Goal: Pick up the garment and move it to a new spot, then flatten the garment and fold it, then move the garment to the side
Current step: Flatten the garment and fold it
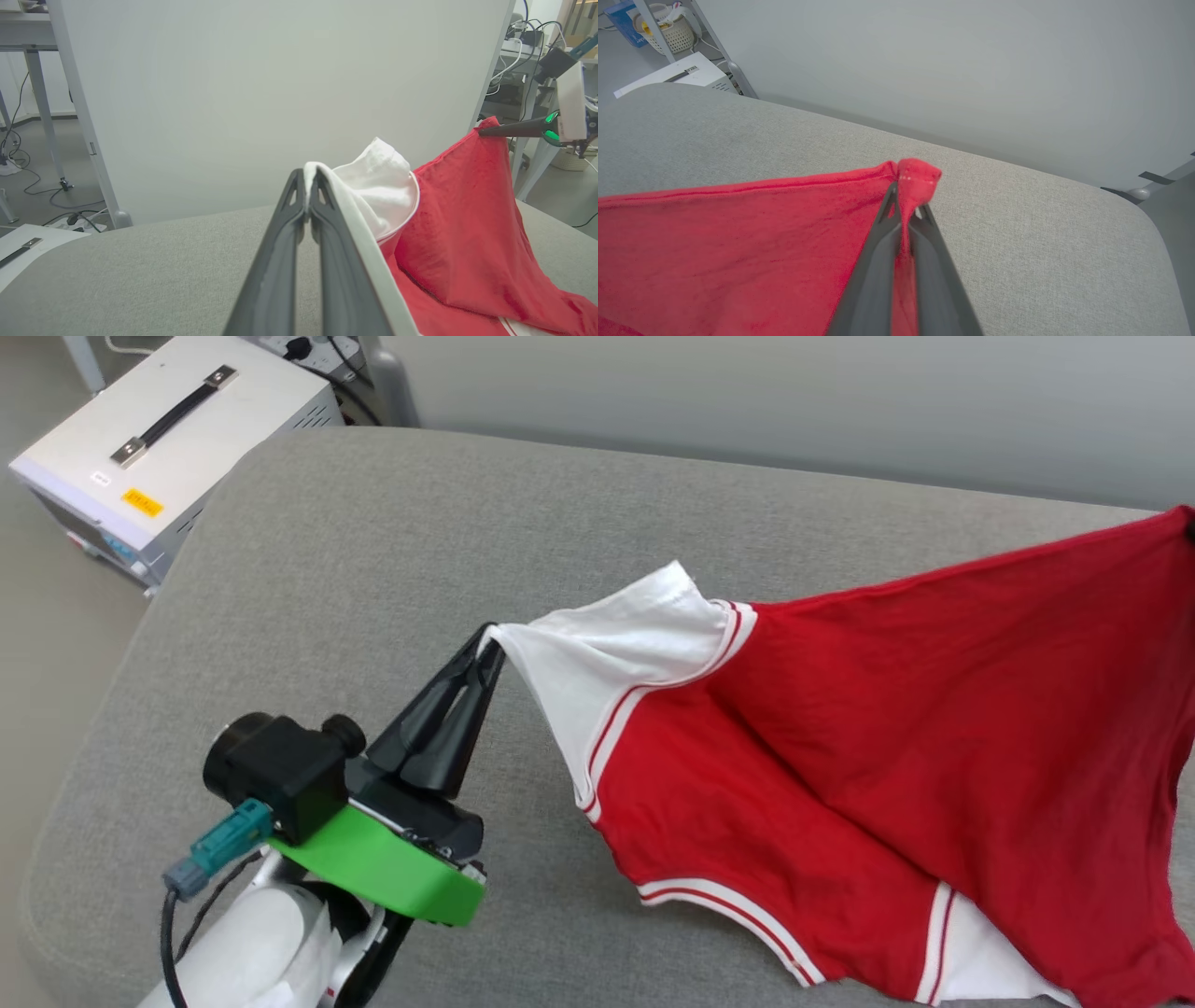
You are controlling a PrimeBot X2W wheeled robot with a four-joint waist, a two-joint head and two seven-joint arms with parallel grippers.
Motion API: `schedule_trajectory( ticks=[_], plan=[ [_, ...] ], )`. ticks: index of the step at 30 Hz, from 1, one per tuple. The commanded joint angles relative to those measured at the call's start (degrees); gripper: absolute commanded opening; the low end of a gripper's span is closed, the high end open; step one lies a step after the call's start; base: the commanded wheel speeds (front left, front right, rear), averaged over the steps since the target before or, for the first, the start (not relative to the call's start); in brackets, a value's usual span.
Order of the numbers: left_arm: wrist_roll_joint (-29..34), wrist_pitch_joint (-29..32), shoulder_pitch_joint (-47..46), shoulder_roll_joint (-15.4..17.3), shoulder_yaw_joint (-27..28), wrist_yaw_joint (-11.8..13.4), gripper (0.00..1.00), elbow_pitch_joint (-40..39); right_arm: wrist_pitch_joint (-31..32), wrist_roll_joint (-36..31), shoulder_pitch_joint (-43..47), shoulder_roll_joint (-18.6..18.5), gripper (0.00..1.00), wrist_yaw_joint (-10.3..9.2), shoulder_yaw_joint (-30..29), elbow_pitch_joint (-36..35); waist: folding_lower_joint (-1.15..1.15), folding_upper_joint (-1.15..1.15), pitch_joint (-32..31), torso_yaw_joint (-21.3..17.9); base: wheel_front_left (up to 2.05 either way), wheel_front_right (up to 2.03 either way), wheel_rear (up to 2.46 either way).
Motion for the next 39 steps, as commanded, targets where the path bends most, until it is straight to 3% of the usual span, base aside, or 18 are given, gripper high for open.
schedule_trajectory(
  ticks=[1, 14, 23, 31, 39],
  plan=[
    [0.2, -0.3, -1.3, 0.5, 0.9, 0.5, 0.0, -0.5, -0.3, 0.8, -0.8, -0.2, 0.0, -0.03, -0.3, -1.3, 0.0, 0.68, -2.8, -3.5, 0.0, 0.0, 0.0],
    [-0.7, -0.6, -8.0, 3.1, 9.6, 3.9, 0.0, -4.4, -0.7, 0.7, 0.1, 2.7, 0.0, -0.03, -3.4, -14.8, 0.0, 0.68, -6.1, -9.5, 0.0, 0.0, 0.0],
    [1.8, 0.9, -20.7, 3.0, 11.3, 3.9, 0.0, -5.0, 1.2, 0.5, -1.4, 4.4, 0.0, -0.03, -6.4, -21.2, 0.0, 0.68, -3.9, -11.7, 0.0, 0.0, 0.0],
    [2.8, 4.9, -35.8, 5.7, 13.0, 0.6, 0.0, -2.3, 2.0, 0.6, -7.1, 3.5, 0.0, -0.03, -7.2, -22.7, 0.0, 0.68, 4.3, -12.8, 0.0, 0.0, 0.0],
    [3.5, 9.1, -53.0, 9.5, 12.2, -6.6, 0.0, 5.7, -0.1, -1.4, -17.0, 0.0, 0.0, -0.03, -6.1, -19.2, 0.0, 0.68, 14.5, -12.9, 0.0, 0.0, 0.0]
  ],
)
